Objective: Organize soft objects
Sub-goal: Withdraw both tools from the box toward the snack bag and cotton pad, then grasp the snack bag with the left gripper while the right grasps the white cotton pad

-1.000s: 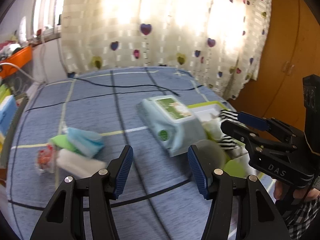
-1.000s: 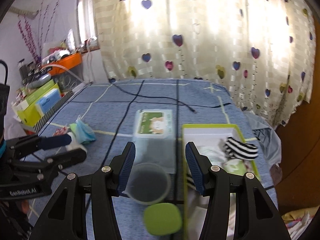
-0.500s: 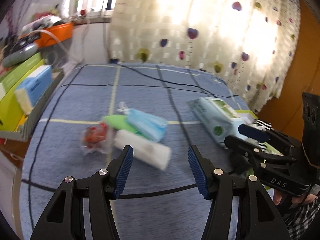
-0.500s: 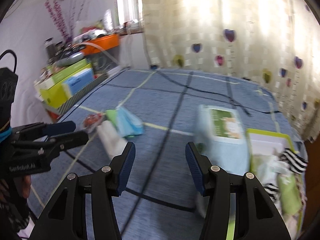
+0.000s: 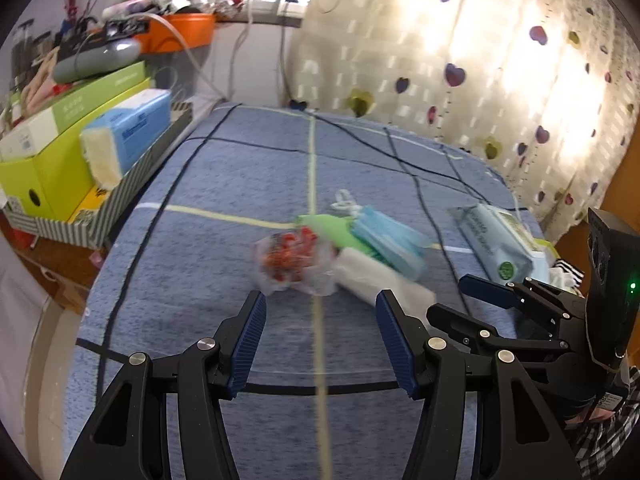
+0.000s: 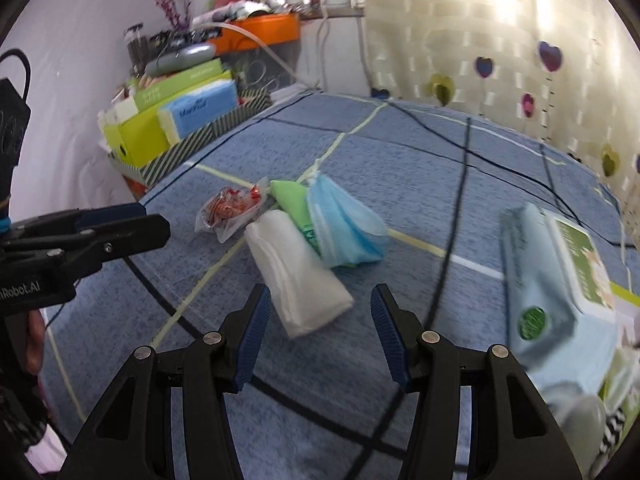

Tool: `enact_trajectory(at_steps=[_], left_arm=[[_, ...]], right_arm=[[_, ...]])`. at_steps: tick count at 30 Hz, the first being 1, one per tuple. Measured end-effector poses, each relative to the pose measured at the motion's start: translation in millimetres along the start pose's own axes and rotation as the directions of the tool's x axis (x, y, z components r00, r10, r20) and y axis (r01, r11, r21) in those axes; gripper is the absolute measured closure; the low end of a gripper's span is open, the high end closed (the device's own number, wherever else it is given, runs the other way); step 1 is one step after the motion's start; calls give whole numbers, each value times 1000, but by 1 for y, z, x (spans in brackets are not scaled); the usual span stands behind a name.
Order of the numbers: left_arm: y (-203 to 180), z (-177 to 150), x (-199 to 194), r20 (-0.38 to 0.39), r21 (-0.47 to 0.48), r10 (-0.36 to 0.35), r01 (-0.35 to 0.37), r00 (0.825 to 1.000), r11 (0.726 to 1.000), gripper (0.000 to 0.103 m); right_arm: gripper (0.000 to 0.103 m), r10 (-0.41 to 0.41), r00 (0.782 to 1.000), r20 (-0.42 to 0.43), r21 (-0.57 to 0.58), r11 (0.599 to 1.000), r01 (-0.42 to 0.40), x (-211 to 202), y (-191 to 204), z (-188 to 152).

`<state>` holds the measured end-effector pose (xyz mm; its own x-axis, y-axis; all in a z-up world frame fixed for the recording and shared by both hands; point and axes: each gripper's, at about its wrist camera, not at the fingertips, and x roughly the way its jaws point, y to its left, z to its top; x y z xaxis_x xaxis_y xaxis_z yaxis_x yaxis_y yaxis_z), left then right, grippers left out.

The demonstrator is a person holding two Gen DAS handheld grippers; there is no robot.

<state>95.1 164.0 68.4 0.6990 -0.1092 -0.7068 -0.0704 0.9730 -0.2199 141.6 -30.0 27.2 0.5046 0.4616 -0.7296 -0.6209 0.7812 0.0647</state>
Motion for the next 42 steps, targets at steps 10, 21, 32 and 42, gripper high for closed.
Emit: enact_trajectory(at_steps=[10,21,32,42], left_arm=[[24,3,22,-38,-30,15,-16,999,999,46],[27,14,51,-87,-31,-7,4,996,1000,46],[18,27,75,-112,-2,1,-1,994,1000,44],[15,33,94,-137,15,28,-26,990,1000,44]], right_arm=[[50,-28,998,-50,-79,997,24,35,15,6],[46,-66,996,-52,-75,995,62,47,13,8],[65,-95,995,-30,-75,993,93,42,12,4],[71,-95,995,-24,-49,994,93,29,10,-3]])
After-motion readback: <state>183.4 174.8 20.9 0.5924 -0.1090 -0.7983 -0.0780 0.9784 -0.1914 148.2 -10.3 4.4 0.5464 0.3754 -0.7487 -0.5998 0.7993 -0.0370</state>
